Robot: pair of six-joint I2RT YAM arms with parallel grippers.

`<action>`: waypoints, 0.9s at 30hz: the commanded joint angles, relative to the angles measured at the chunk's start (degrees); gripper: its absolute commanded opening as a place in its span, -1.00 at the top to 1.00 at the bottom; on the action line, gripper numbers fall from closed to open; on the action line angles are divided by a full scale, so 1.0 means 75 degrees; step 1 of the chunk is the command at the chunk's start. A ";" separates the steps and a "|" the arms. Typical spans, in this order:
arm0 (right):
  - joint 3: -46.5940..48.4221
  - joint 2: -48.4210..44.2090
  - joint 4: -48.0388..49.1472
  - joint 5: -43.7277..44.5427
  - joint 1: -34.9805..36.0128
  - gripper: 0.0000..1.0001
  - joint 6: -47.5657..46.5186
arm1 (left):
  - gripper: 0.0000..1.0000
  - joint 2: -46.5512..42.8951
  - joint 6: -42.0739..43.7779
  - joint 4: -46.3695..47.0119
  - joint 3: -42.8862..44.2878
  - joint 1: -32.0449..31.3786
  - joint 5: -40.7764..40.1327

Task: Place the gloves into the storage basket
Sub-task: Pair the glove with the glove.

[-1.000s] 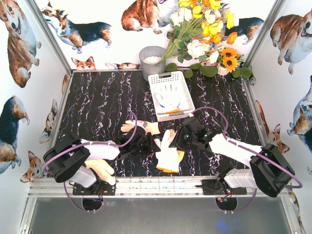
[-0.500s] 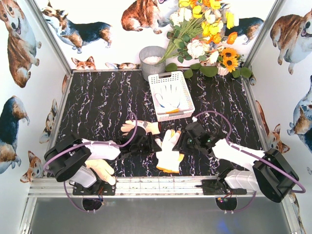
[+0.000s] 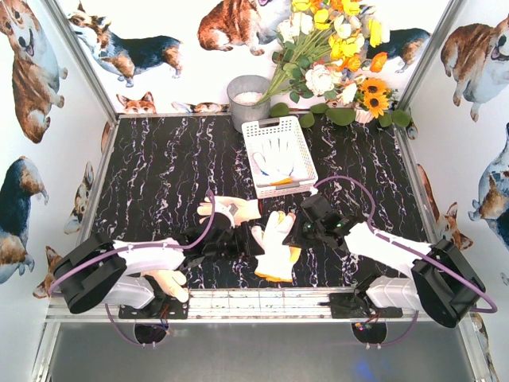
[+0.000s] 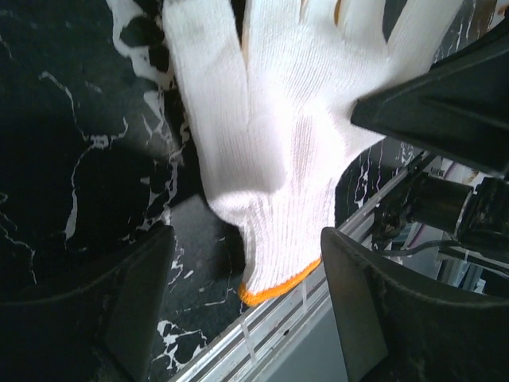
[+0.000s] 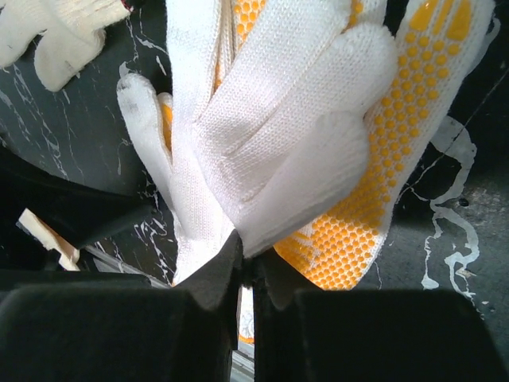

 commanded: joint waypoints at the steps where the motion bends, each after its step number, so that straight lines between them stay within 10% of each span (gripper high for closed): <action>1: 0.0351 0.0010 0.0226 0.0008 -0.0025 1.00 0.0065 | -0.37 -0.0145 -0.0110 0.0105 -0.0339 -0.0116 0.0280; 27: 0.0923 -0.0114 -0.0257 0.0196 -0.0057 1.00 0.0026 | 0.94 -0.0253 -0.0866 0.0218 -0.0099 -0.0893 0.0053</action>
